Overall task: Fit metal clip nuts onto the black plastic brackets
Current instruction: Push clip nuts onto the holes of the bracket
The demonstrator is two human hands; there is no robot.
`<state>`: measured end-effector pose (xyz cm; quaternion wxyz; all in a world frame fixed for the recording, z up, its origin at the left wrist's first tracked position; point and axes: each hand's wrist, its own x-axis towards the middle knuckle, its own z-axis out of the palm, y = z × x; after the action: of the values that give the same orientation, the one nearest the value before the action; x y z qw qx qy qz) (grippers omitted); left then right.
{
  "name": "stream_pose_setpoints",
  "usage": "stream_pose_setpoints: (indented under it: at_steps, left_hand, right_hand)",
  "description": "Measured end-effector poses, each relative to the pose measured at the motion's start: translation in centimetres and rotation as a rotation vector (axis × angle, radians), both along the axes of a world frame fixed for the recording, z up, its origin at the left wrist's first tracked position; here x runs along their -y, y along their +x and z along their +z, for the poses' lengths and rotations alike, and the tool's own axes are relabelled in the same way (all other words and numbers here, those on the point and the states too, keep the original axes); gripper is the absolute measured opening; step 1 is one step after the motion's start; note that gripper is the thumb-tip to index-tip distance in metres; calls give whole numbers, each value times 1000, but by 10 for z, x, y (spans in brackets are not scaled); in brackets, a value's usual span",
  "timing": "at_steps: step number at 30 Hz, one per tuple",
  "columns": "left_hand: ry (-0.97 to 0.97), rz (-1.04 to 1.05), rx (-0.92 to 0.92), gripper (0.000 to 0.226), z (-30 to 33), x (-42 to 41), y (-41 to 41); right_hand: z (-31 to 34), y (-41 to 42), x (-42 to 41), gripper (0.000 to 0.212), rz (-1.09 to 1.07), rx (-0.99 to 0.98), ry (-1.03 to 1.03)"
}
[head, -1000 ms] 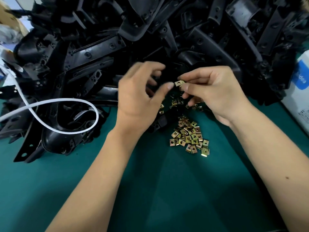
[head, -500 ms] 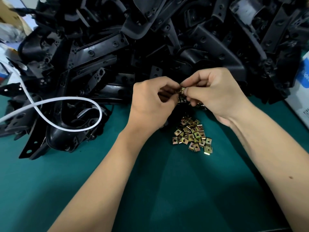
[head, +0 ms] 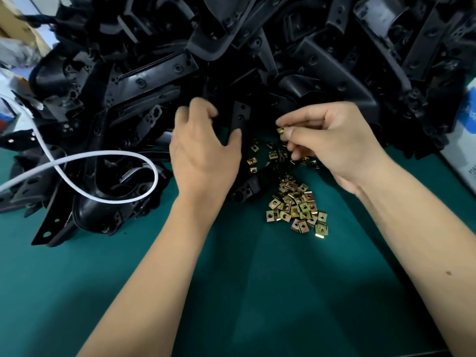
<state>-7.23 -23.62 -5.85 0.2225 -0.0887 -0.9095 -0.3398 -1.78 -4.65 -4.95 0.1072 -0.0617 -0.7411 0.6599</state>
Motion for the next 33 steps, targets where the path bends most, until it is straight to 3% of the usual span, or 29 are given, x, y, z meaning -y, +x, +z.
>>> stream_pose_setpoints:
  at_steps: [2,6,9,13,16,20,25,33]
  left_hand:
    - [-118,27,180,58,-1,3,-1]
    - [-74,-54,210,28,0,-4,2]
    - [299,-79,188,19,-3,-10,3]
    - [785,43,203,10,-6,-18,4]
    - [949,98,165,12,-6,-27,8]
    - [986,170,42,18,-3,-25,9]
    - [1012,228,102,22,-5,-19,3]
    - [1016,254,109,22,-2,-18,3]
  right_hand:
    - [-1,1,1,19,-9,4,0]
    - [-1,1,2,20,-21,-2,-11]
    - [1,2,3,21,-37,-19,-66]
    - [3,4,10,20,-2,-5,-178]
    - [2,8,21,20,130,44,-262]
    - [1,12,32,21,231,18,-230]
    - [-4,13,38,19,226,-33,-102]
    - [-7,12,41,12,182,-73,-69]
